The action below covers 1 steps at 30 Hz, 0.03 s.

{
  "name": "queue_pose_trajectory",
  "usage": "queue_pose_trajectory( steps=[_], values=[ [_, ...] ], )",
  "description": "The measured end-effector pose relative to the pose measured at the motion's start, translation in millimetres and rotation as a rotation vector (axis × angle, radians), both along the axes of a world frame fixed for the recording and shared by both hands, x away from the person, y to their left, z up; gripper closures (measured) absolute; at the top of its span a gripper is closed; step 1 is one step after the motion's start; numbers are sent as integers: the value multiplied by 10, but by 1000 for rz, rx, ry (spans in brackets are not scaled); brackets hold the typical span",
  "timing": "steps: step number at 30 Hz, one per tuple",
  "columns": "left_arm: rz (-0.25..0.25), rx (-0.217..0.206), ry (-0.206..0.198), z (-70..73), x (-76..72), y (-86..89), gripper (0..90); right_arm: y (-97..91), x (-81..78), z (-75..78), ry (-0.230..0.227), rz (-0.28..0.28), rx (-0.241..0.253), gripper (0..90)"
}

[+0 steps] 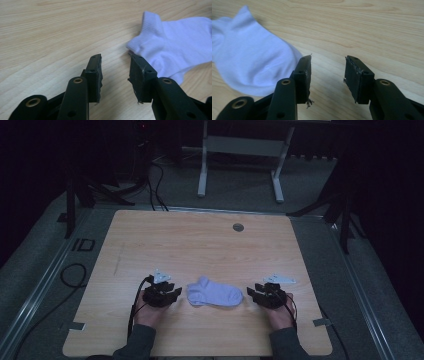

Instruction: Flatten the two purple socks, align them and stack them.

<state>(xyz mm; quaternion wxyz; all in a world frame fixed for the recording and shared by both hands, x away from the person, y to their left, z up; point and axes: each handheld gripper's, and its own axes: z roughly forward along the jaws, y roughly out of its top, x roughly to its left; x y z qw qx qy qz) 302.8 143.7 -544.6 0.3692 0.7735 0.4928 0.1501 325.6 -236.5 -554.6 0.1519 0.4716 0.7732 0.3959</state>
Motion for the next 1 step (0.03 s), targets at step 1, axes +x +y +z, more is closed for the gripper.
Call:
queue_pose_trajectory(
  steps=[1],
  values=[
    [6,8,2,-1,7,8,613,-6,4,-1,-3,-4,-10,560]
  ],
)
